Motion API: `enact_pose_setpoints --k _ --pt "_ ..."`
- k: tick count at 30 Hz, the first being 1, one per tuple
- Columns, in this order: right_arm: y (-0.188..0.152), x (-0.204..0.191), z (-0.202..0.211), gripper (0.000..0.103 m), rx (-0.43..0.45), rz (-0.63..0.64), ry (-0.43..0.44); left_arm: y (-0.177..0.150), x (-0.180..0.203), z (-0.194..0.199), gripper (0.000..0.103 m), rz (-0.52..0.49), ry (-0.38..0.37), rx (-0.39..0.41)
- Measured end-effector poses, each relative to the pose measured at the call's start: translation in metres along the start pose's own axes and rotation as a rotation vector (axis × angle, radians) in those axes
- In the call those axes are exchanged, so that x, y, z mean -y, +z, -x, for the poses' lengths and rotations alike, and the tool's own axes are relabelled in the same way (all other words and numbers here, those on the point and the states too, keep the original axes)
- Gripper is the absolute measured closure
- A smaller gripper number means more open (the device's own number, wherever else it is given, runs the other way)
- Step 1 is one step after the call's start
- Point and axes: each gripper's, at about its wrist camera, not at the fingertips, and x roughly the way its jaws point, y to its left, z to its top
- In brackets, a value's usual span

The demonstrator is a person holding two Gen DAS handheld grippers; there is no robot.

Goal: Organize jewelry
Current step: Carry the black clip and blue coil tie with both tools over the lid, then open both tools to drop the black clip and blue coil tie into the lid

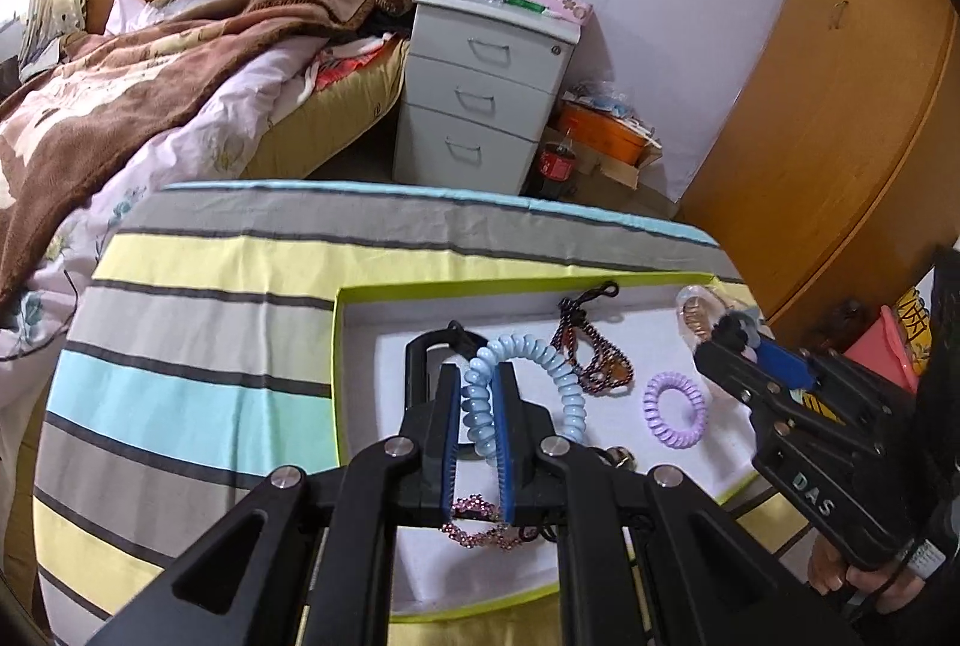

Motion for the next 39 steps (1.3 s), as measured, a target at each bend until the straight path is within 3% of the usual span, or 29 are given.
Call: enact_pose_setpoints --k 11,29,39 --pt "-0.005 0.002 -0.027 0.073 -0.056 0.035 -0.019 -0.01 0.001 -0.022 0.092 -0.003 0.005 -0.059" --pt "-0.009 0.003 -0.038 0.072 -0.075 0.058 -0.022 -0.01 0.002 -0.029 0.091 0.004 0.008 -0.08" --pt "-0.01 0.002 -0.039 0.057 -0.084 0.048 -0.013 -0.01 0.004 -0.029 0.084 -0.005 0.015 -0.081"
